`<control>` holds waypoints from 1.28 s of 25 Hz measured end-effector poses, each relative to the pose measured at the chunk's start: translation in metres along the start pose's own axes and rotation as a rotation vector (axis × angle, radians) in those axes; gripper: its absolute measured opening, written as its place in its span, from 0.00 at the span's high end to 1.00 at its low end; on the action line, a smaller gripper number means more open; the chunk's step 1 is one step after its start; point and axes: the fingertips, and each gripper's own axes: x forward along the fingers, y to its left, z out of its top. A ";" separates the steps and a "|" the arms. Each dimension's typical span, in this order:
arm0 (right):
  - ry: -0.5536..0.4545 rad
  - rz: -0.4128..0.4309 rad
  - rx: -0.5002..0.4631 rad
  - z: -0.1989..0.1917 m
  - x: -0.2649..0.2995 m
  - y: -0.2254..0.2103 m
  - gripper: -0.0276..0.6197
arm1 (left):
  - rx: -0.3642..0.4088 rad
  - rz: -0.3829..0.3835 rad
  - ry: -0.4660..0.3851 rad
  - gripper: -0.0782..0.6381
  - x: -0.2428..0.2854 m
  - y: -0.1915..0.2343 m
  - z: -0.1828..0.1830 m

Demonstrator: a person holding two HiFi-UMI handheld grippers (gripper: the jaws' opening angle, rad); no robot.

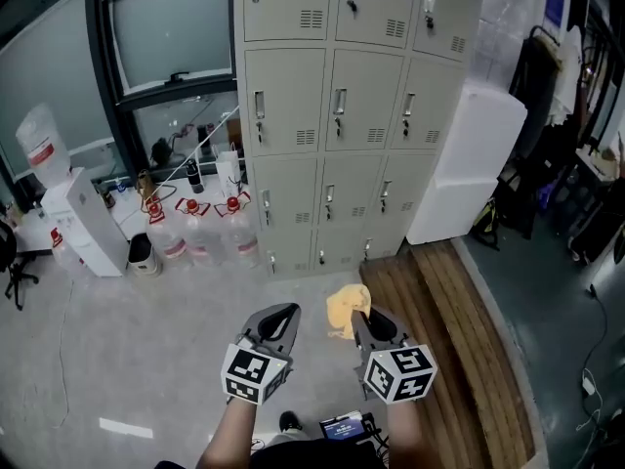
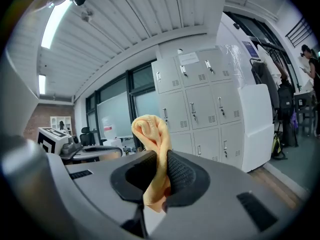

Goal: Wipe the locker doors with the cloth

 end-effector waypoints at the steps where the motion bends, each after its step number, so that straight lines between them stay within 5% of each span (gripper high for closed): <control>1: 0.000 -0.003 0.000 0.002 0.011 0.002 0.85 | -0.001 0.000 0.003 0.86 0.002 0.012 0.000; 16: 0.034 0.022 0.000 0.017 0.122 -0.003 0.85 | -0.027 -0.002 0.035 0.86 0.057 0.102 -0.009; 32: -0.019 0.199 -0.036 0.105 0.279 -0.095 0.85 | 0.000 0.171 0.001 0.86 0.214 0.195 0.039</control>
